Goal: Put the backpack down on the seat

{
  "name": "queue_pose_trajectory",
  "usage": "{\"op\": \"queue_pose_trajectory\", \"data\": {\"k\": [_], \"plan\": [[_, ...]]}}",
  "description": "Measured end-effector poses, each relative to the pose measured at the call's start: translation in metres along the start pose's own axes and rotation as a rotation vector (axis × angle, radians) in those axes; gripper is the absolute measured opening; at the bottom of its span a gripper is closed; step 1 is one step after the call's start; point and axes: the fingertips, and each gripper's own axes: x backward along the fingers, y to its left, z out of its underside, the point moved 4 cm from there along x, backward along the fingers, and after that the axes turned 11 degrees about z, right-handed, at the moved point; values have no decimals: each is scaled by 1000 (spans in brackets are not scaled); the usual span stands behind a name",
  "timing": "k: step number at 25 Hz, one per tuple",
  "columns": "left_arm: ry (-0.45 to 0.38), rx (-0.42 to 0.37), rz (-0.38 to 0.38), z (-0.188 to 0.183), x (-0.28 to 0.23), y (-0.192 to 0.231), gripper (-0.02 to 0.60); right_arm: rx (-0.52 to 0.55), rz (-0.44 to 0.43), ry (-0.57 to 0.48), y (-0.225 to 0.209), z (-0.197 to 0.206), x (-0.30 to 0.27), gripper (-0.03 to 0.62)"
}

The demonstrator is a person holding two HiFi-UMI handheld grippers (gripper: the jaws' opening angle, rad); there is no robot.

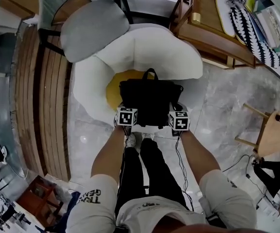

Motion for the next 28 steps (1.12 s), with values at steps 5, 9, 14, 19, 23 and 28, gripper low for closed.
{"op": "queue_pose_trajectory", "data": {"k": [5,9,14,19,23,28], "plan": [[48,-46,57,11,-1,-9,232,-17,14,82,-3,19,-7,96],[-22,-47,-11,13,21,-1,244,-3,77,67,-5,25,0,198],[-140,-26,-77,-8,64,-2,129,-69,77,-11,1,3,24,138],[-284,-43,-130,-43,114,-28,24,-21,3,-87,23,-27,64,32],[-323,-121,-104,-59,149,-69,21,-36,-28,-176,39,-55,116,28],[-383,-181,-42,-77,204,-117,20,-62,-41,-296,60,-89,191,28]]}}
